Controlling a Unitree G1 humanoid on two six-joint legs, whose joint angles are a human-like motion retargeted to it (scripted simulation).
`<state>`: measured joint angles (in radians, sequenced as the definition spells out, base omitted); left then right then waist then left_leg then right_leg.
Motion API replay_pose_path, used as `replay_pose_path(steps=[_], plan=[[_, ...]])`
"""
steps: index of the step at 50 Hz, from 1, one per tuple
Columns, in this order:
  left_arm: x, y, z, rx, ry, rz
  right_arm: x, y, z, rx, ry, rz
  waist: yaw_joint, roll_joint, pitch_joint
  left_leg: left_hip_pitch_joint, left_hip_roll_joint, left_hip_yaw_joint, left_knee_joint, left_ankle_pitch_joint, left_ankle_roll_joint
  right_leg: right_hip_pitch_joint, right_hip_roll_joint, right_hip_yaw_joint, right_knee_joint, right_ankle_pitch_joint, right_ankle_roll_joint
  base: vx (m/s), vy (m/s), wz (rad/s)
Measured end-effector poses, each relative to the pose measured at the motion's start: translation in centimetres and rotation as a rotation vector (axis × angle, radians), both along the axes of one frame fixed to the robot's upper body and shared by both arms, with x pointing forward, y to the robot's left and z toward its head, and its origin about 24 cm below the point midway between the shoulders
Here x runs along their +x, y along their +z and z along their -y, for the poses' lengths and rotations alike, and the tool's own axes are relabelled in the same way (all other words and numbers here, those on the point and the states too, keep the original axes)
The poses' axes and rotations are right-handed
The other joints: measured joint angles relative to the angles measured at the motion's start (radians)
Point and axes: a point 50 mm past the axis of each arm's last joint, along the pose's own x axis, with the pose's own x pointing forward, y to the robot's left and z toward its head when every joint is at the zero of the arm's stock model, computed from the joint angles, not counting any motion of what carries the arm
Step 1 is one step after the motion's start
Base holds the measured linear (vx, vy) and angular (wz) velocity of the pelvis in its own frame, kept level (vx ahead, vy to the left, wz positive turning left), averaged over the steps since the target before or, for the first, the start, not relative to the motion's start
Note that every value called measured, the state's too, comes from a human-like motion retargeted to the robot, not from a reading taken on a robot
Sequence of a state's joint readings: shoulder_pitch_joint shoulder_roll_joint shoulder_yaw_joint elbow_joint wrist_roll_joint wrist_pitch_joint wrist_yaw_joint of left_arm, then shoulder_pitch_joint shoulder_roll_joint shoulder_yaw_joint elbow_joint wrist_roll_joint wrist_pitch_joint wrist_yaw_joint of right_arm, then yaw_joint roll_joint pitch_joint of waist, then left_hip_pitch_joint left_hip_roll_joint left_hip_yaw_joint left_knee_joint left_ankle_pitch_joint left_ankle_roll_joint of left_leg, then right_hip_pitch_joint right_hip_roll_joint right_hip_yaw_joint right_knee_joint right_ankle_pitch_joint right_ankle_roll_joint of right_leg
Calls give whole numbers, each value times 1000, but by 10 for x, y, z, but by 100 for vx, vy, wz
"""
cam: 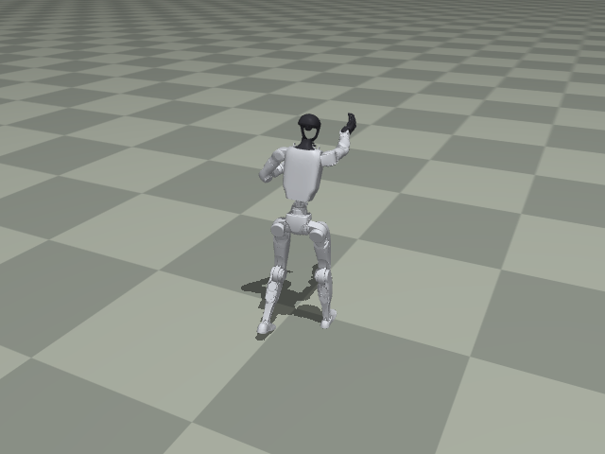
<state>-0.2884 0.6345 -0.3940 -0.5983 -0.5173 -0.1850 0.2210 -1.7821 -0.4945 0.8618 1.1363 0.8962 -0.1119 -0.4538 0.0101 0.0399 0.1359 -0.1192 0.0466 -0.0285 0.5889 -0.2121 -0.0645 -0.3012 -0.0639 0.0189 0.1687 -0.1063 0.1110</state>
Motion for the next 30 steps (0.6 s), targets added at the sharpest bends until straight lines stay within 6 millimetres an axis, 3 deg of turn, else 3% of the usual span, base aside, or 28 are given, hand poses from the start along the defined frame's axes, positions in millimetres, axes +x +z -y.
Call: replay_pose_path(steps=[2,5,7,10,12,15,17,20,23,25,28,30], plan=[[-3,-18,-9,-3,16,-105,-6,14,12,1,-68,35,35,12,16,-59,12,29,190,-34,24,12,4,13,54,-7,-30,81,-13,-7],[-12,-52,-38,-13,144,-293,-22,43,26,32,-142,124,94,20,68,-144,55,84,409,-144,59,-5,23,20,289,-179,-75,81,-11,-29],[-26,-79,-63,-44,260,-430,-28,53,33,58,-168,162,126,2,85,-184,62,119,418,-192,75,10,15,23,376,-256,-68,84,-7,-23],[-57,-113,-94,-77,417,-604,-25,43,57,92,-220,153,191,-33,67,-217,43,158,236,-173,62,91,-7,22,324,-245,-26,86,-2,-15],[-72,-127,-108,-56,492,-671,-19,28,79,111,-263,116,245,-56,45,-212,22,176,15,-114,33,161,-18,26,227,-175,6,86,3,-16],[-86,-137,-123,12,570,-709,-13,6,102,120,-291,56,296,-69,17,-183,13,196,-306,-39,-23,249,-13,45,131,-62,35,85,8,-10],[-88,-138,-129,63,600,-700,-9,-4,105,117,-277,23,294,-59,7,-160,22,191,-416,21,-43,277,10,67,169,-24,22,83,12,2],[-73,-130,-132,145,622,-629,-3,-12,99,107,-230,-7,267,-55,7,-134,25,156,-413,103,-9,222,47,101,436,-54,-20,79,11,6],[-36,-99,-125,223,619,-438,-4,-5,88,104,-187,5,225,-94,32,-162,-8,149,-195,-23,69,88,3,81,781,-178,-51,74,7,18],[-11,-67,-111,261,606,-253,-6,1,78,87,-158,23,191,-98,44,-167,-8,150,-68,-129,76,21,-41,33,898,-257,-86,73,4,23],[13,-18,-79,245,546,36,-5,2,55,0,-99,34,122,-61,30,-107,13,137,-80,-146,27,-32,-39,-22,809,-275,-106,73,1,30],[16,8,-56,186,466,174,-2,-2,39,-67,-53,26,69,-22,5,-51,29,121,-161,-95,-15,-42,-12,-45,621,-230,-84,73,-3,37]])
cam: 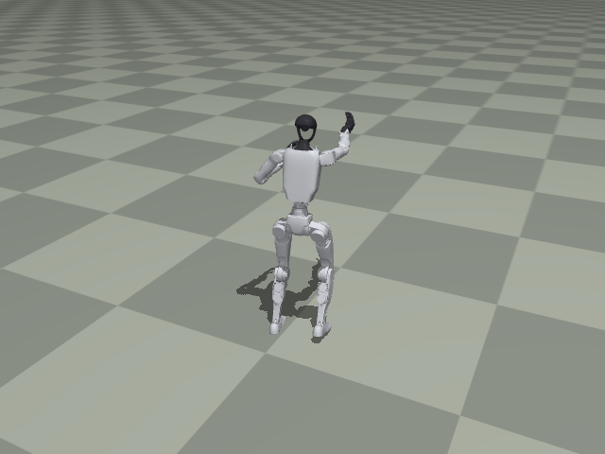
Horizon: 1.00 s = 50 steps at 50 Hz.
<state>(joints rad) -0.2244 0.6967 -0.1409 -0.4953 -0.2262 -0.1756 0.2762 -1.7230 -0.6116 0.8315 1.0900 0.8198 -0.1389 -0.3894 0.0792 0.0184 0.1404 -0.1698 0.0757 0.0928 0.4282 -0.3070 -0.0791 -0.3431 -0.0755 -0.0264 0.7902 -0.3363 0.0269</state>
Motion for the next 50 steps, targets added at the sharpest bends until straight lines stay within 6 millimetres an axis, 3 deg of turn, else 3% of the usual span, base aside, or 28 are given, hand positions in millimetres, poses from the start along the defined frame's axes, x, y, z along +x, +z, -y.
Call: replay_pose_path(steps=[4,6,8,10,12,15,19,23,25,28,30,33,35,39,42,45,47,50], plan=[[-10,18,30,-96,-227,64,1,-5,-26,-75,81,-20,-71,53,-46,78,6,-45,-83,110,-39,29,13,-51,-463,130,80,75,-9,26],[-14,9,35,-133,-292,2,-1,-2,-30,-93,91,-15,-76,48,-48,75,-12,-63,9,125,-25,55,1,-41,-595,187,102,77,-16,7],[-14,-9,31,-170,-289,-102,-7,10,-29,-105,68,15,-58,42,-31,25,-21,-63,207,104,1,79,-4,-15,-619,224,83,75,-16,-13],[-15,-34,16,-200,-207,-228,-18,31,-27,-114,30,75,-26,48,7,-45,4,-41,435,51,28,84,9,6,-523,172,37,74,-14,-42],[-22,-65,-8,-217,-69,-363,-28,51,-29,-123,4,139,6,51,48,-101,43,-3,582,-24,58,76,23,23,-373,53,15,76,-11,-61],[-51,-109,-45,-247,133,-551,-33,60,-27,-121,-31,183,53,27,67,-155,63,51,577,-92,91,102,19,42,-275,-31,49,79,-7,-57],[-88,-135,-75,-268,304,-679,-20,36,6,-78,-137,139,161,-33,23,-153,21,102,167,12,52,213,0,72,-418,78,115,79,0,-52],[-102,-143,-87,-266,366,-720,-10,14,25,-54,-184,91,230,-37,-3,-111,-16,34,-227,117,-38,313,21,119,-498,194,133,76,10,-53],[-101,-144,-86,-251,357,-724,-6,7,23,-60,-168,79,234,-12,-4,-88,-15,-29,-296,181,-54,328,48,138,-417,204,111,72,17,-40],[-80,-135,-75,-191,293,-671,-5,9,13,-119,-142,59,214,-6,16,-92,-29,-53,-186,210,10,214,68,157,-45,137,71,65,15,-20],[-56,-118,-62,-136,221,-593,-8,17,7,-161,-134,53,186,-30,45,-127,-57,-39,-12,108,75,119,51,162,197,67,67,61,11,11],[-23,-85,-32,-55,79,-442,-14,31,-6,-217,-99,56,129,-30,73,-134,-60,-26,159,-36,88,26,26,126,322,-14,49,60,8,11],[-10,-65,-13,-16,-7,-348,-17,36,-22,-251,-43,67,83,-15,72,-99,-53,-19,158,-51,66,-11,21,102,254,-29,46,58,7,-2],[-6,-41,9,-24,-135,-237,-25,37,-67,-271,145,117,-9,29,40,8,-39,3,19,39,9,-21,33,55,-174,66,92,58,4,-29],[-13,-35,15,-55,-200,-223,-33,31,-94,-258,294,145,-38,40,14,73,-50,29,-20,91,-15,3,6,-51,-495,172,119,63,-1,-73],[-17,-37,16,-66,-234,-249,-43,28,-108,-235,401,163,-41,24,6,78,-76,44,124,94,-5,56,-5,-94,-667,290,118,64,-3,-75],[-17,-40,13,-77,-228,-278,-52,34,-110,-215,446,187,-36,32,20,25,-65,35,345,87,13,74,11,-56,-627,293,57,61,-1,-72],[-19,-49,1,-118,-175,-335,-69,46,-117,-210,514,244,-29,67,56,-72,-21,11,678,47,37,13,52,-3,-326,110,-22,57,3,-89]])
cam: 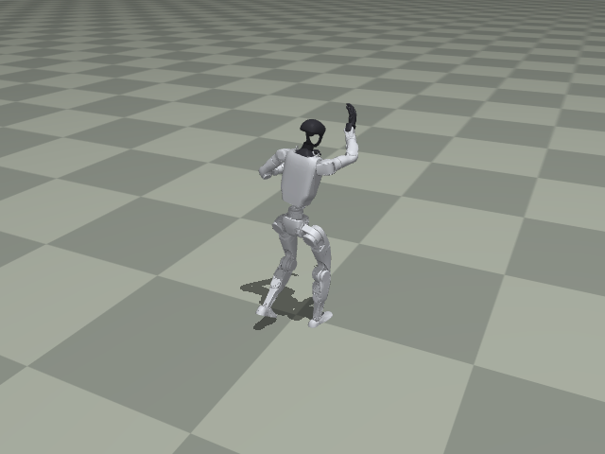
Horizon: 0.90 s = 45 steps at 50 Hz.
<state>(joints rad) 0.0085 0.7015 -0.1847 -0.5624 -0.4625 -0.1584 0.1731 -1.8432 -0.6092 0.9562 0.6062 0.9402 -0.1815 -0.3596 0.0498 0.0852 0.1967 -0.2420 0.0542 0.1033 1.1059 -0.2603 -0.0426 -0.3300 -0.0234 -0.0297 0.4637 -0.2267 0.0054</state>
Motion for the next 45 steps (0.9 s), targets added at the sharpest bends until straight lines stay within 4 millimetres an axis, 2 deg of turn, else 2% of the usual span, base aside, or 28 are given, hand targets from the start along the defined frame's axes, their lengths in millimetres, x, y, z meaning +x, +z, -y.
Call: replay_pose_path(steps=[2,5,8,10,14,15,17,20,23,25,27,32,39,43,45], plan=[[-6,-11,-11,-38,61,-56,-8,2,-8,-21,39,27,-12,-3,23,-44,16,0,118,-50,27,-30,8,25,166,-88,17,54,7,-92],[-17,-28,-27,-100,156,-131,-13,-8,-19,-86,67,47,-37,-25,38,-86,43,13,109,-105,68,-10,22,74,209,-114,60,48,9,-106],[-26,-36,-39,-124,215,-167,-7,-30,-24,-192,36,44,-11,-52,32,-74,55,13,-137,-95,82,59,51,174,76,-33,100,37,12,-171],[-31,-37,-44,-117,239,-167,-2,-43,-25,-273,3,44,28,-74,22,-52,29,-42,-363,-41,74,99,64,263,-24,37,128,28,17,-225],[-42,-30,-50,-74,273,-124,1,-57,-31,-382,-8,71,116,-100,-1,3,-60,-429,-723,72,-4,151,105,468,-176,125,152,18,23,-273],[-45,-29,-51,-63,281,-113,0,-58,-34,-393,0,77,132,-103,-6,15,-72,-531,-768,86,-26,156,117,517,-195,126,151,9,29,-269],[-45,-26,-53,-37,299,-100,-3,-57,-36,-372,34,80,139,-109,-6,19,-76,-607,-771,84,-43,149,142,595,-187,88,141,3,32,-238],[-34,-22,-57,-6,317,-62,-14,-47,-43,-257,126,88,98,-118,20,-16,-65,-523,-675,14,-29,100,183,670,-95,-5,115,-7,34,-181],[-14,-17,-50,10,309,-16,-29,-45,-41,-142,237,93,48,-116,53,-60,-54,-405,-572,-48,10,28,192,643,4,-56,93,-11,31,-152],[0,-10,-39,9,281,31,-41,-53,-31,-94,299,106,32,-111,74,-62,-40,-338,-548,-61,21,-8,158,558,23,-56,74,-7,27,-177],[7,0,-27,0,239,86,-53,-68,-19,-75,352,114,23,-101,85,-33,-15,-260,-570,-55,21,-18,99,441,0,-43,56,-2,24,-211],[6,17,-11,-23,159,184,-80,-116,27,-51,388,110,-30,-76,55,49,49,-43,-669,-23,8,-19,-16,199,-33,-38,79,2,18,-223],[-11,16,-15,-60,181,203,-121,-169,105,22,211,38,-115,-58,4,185,76,307,-836,35,-53,-18,-178,-146,68,-106,113,10,2,-244],[-20,6,-19,-107,219,174,-143,-206,136,63,98,-109,-146,-36,-46,258,75,517,-937,88,-109,11,-217,-350,21,-112,135,19,-18,-284],[-21,0,-22,-127,253,148,-148,-222,148,66,24,-196,-172,-29,-55,269,85,623,-921,101,-115,38,-217,-420,-40,-109,138,19,-29,-276]])
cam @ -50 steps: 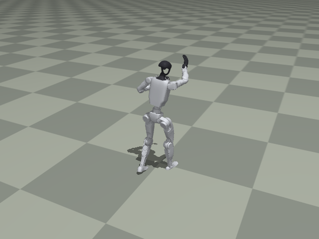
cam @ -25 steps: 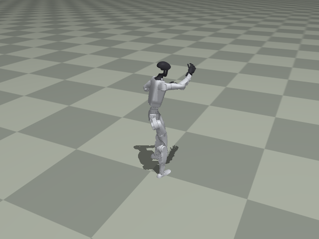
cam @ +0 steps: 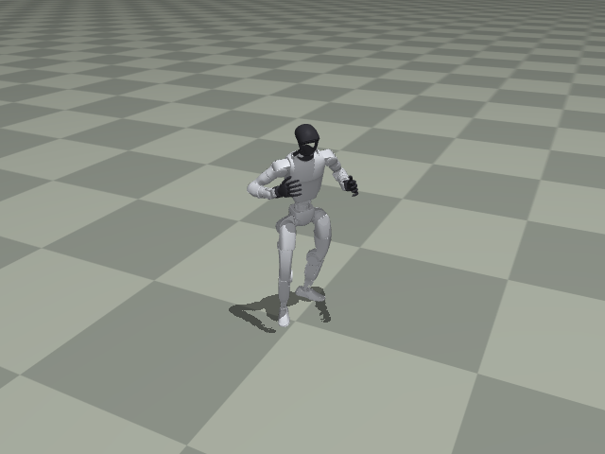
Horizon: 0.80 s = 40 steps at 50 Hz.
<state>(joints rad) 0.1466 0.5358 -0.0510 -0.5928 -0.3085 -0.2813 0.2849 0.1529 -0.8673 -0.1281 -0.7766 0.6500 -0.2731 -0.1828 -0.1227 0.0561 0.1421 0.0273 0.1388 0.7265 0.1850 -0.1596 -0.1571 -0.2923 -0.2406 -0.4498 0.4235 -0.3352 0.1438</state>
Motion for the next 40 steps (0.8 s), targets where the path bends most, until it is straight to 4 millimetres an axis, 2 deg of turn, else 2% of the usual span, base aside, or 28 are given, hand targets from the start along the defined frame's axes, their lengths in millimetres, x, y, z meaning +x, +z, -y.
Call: replay_pose_path(steps=[3,5,6,7,9,11,13,16,19,22,23,25,28,30,32,34,37,40], plan=[[5,-11,-2,-35,39,-48,-6,-19,18,-35,-134,-110,-53,-12,42,-33,68,83,242,-36,82,23,12,62,-66,-4,7,18,-32,-251],[13,-15,-1,-53,48,-70,-10,-26,28,-33,-200,-153,-80,-9,112,-124,156,-24,536,-108,155,13,47,157,-19,-43,3,16,-27,-262],[20,-14,0,-58,45,-72,-12,-28,30,-9,-216,-160,-80,3,160,-198,173,-156,680,-147,165,0,83,200,38,-75,-5,18,-21,-289],[26,-13,1,-62,39,-73,-14,-29,32,20,-227,-166,-77,11,205,-268,171,-287,807,-181,167,-10,117,243,93,-104,-13,21,-17,-301],[40,-4,8,-64,11,-60,-15,-32,30,106,-221,-178,-58,10,275,-375,87,-517,961,-222,135,-14,174,323,174,-148,-28,28,-14,-279],[58,15,20,-61,-38,-19,-12,-34,25,194,-190,-189,-29,-4,314,-447,25,-637,1020,-239,129,5,216,392,187,-160,-36,36,-13,-228],[77,41,37,-50,-101,41,-6,-37,15,251,-132,-208,8,-25,314,-500,19,-667,985,-249,164,42,245,452,131,-134,-31,44,-12,-183],[105,83,68,-5,-193,120,3,-39,-3,265,-15,-238,56,-81,251,-542,5,-651,756,-239,209,112,246,517,-30,-42,-5,54,-8,-130],[133,118,94,66,-211,147,3,-38,-14,236,86,-257,72,-146,168,-512,-71,-694,419,-170,170,192,222,548,-167,48,9,65,2,-84],[163,148,101,131,-116,132,-3,-34,-18,188,152,-272,64,-161,132,-426,-107,-799,213,-59,123,232,242,571,-110,77,-10,68,13,-103],[172,159,97,152,-57,121,-6,-34,-19,174,167,-283,59,-155,132,-401,-98,-814,213,-45,123,214,260,579,-19,68,-22,65,19,-127],[185,189,84,182,92,116,-10,-33,-17,157,176,-310,47,-151,146,-376,-75,-795,298,-88,144,125,287,587,243,17,-32,60,21,-132],[188,243,53,178,345,145,-14,-38,-8,193,145,-370,4,-158,179,-360,-42,-723,468,-237,160,-34,282,559,549,-83,-30,58,21,-104],[179,274,27,139,487,165,-18,-45,-1,228,116,-417,-45,-155,189,-331,-28,-689,497,-290,143,-113,257,518,600,-115,-42,60,19,-67],[169,292,2,70,569,171,-22,-52,6,248,82,-456,-106,-138,174,-287,-28,-664,438,-280,115,-159,232,474,503,-100,-54,63,16,-39],[163,295,-24,-14,602,163,-25,-58,12,256,47,-480,-172,-109,138,-236,-34,-648,333,-224,84,-166,221,438,294,-43,-51,68,11,-19],[163,281,-57,-118,618,133,-29,-61,20,258,0,-494,-263,-75,85,-155,-61,-650,206,-114,58,-99,223,423,-90,99,-16,75,4,2],[165,266,-74,-150,631,95,-31,-62,25,242,-44,-499,-303,-78,61,-118,-108,-668,257,-30,91,-6,227,489,-301,228,15,77,-2,-4]])
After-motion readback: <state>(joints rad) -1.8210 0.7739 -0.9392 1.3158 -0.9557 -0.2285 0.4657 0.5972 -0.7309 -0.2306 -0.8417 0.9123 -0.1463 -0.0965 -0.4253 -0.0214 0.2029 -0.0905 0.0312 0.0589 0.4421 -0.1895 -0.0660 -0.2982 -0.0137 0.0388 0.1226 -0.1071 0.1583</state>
